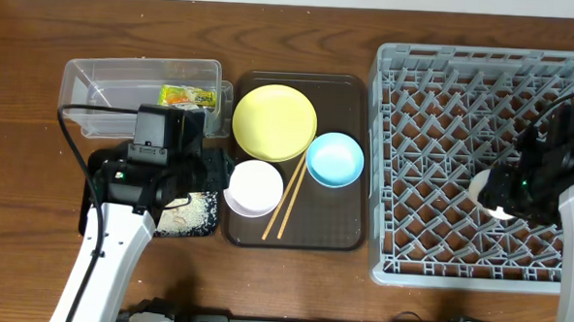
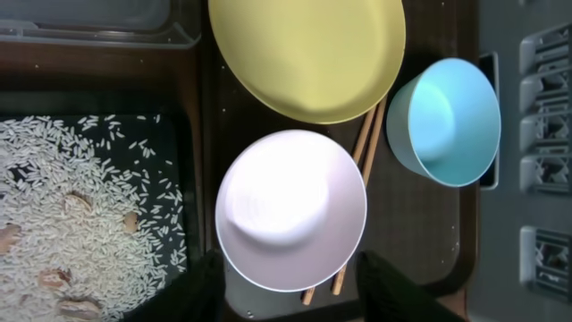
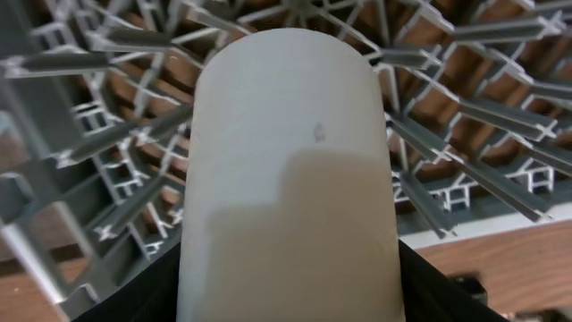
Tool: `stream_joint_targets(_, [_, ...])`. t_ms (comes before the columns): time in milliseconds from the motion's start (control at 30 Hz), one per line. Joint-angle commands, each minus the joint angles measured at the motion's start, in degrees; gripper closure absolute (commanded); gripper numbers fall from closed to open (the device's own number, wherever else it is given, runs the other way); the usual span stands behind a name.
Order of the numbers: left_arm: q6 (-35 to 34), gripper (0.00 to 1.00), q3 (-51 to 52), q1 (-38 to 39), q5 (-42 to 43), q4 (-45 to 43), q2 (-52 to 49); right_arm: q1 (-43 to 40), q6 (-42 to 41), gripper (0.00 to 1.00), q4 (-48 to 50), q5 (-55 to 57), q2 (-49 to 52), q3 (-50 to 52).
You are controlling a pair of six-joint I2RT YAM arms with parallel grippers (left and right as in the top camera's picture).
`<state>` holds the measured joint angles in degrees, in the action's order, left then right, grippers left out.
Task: Sort waste into correct bins and load items into the dishwasher rack
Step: 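Place the white cup upside down in the dish rack with right gripper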
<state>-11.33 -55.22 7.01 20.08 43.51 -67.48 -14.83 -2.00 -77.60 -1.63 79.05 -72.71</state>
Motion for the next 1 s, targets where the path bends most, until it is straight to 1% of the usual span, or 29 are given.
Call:
stream_joint_targets(0, [0.3,0.48,-0.5,-0.2,-1.3,0.2,0.5,-1.0,-1.1,0.61,0.0,2.7,2.1,-0.6])
stream_joint_targets(167, [0.3,0.48,-0.5,-0.2,-1.3,0.2,0.3,-1.8,-1.4,0.6,0.5,2.9,4.7,-0.6])
stream_joint_targets(333, [0.3,0.48,-0.5,-0.2,-1.3,0.2,0.1,-1.7,-1.4,0.54,0.5,2.9,7.9,-0.6])
stream_joint_targets(367, [0.3,0.48,-0.5,-0.2,-1.3,0.2,0.1,-1.7,-1.4,0.49,0.9,2.9,8.7,-0.6])
stream_joint_targets(500, [0.3,0.48,-0.5,-0.2,-1.3,0.2,0.1,-1.7,-1.4,0.24,2.8,2.4,10.9,-0.6])
stream_joint_targets(533, [0.3,0.48,-0.5,-0.2,-1.3,0.3,0.1,-1.7,-1.4,0.2,3.5,1.8,11.2,-0.6])
stream_joint_targets(567, [0.3,0.47,-0.5,-0.2,-1.3,0.5,0.1,-1.7,-1.4,0.13,4.0,0.8,11.3,-0.6])
stream_joint_targets(633, [0.3,0.42,-0.5,-0.2,-1.3,0.9,0.1,-1.7,-1.4,0.08,4.5,-0.6,11.3,-0.6])
stream_joint_targets(833, [0.3,0.41,-0.5,-0.2,-1.8,2.2,0.1,-1.4,-1.4,0.08,5.0,-2.8,10.3,-2.4])
stream_joint_targets(900, [0.3,0.41,-0.5,-0.2,-4.5,3.3,0.1,-0.9,-0.3,0.1,6.1,-7.0,9.3,-4.5])
stream_joint_targets(967, [-0.5,0.41,-0.5,-0.2,-7.9,5.0,0.1,0.3,3.4,0.13,8.2,-14.2,8.1,-6.5])
